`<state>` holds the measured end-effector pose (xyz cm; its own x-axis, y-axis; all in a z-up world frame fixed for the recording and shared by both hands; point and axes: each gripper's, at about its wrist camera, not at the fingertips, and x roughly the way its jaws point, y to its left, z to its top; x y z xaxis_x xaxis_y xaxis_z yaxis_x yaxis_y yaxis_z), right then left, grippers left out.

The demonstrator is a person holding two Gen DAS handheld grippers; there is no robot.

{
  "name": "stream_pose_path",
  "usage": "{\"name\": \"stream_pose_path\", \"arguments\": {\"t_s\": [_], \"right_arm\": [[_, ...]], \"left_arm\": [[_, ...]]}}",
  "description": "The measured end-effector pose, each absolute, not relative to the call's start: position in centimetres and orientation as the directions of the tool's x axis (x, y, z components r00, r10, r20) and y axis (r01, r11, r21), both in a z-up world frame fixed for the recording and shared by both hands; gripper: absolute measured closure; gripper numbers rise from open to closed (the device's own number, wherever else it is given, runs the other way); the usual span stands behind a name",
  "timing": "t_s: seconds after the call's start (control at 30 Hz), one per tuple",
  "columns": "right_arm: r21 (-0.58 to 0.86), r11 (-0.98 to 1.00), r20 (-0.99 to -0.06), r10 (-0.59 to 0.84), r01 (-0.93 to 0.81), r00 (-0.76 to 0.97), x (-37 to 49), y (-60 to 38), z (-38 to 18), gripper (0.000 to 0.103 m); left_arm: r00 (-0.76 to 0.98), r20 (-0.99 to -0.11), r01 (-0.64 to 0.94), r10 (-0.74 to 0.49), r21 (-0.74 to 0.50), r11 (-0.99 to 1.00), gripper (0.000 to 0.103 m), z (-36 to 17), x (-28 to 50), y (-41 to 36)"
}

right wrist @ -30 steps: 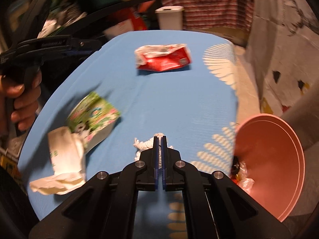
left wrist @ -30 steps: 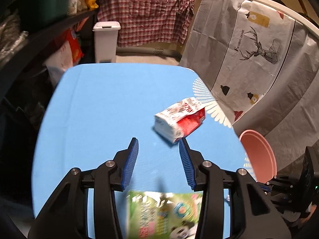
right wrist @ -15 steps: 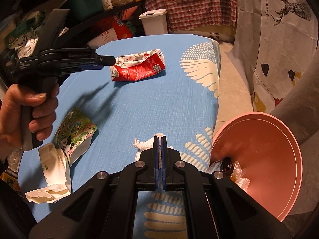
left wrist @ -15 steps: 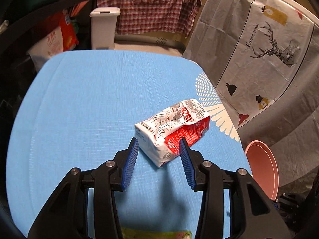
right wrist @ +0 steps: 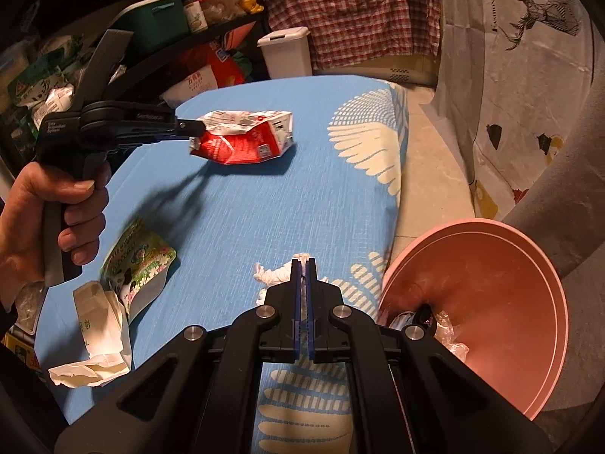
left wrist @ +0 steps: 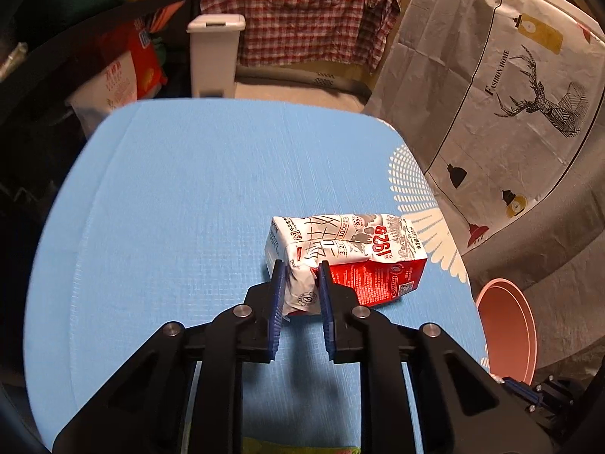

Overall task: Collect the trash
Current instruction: 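Carry the milk carton and tissue over the pink bin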

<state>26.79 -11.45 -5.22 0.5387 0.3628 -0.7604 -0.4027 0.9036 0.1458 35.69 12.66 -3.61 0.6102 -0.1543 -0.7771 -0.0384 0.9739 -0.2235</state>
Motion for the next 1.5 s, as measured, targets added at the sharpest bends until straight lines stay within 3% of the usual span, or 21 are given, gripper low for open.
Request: {"name": "stream_pose_path", "arguments": {"t_s": [0.57, 1.5], "right_arm": [[0.125, 0.926, -0.699, 0.337, -0.356, 0.630, 24.6, -14.2, -1.9, 0.101], [0.131, 0.969, -0.623, 0.246, -0.211, 0.742, 23.2, -20.2, 1.5, 0.101]], "left_arm": [[0.675, -0.729, -0.036, -0.118, -0.193, 0.981, 0.085, 1.3, 30.8, 13.1], [0.699, -0.700, 0.036, -0.143, -0.165, 0.986, 0.085, 4.1, 25.2, 5.7]]}}
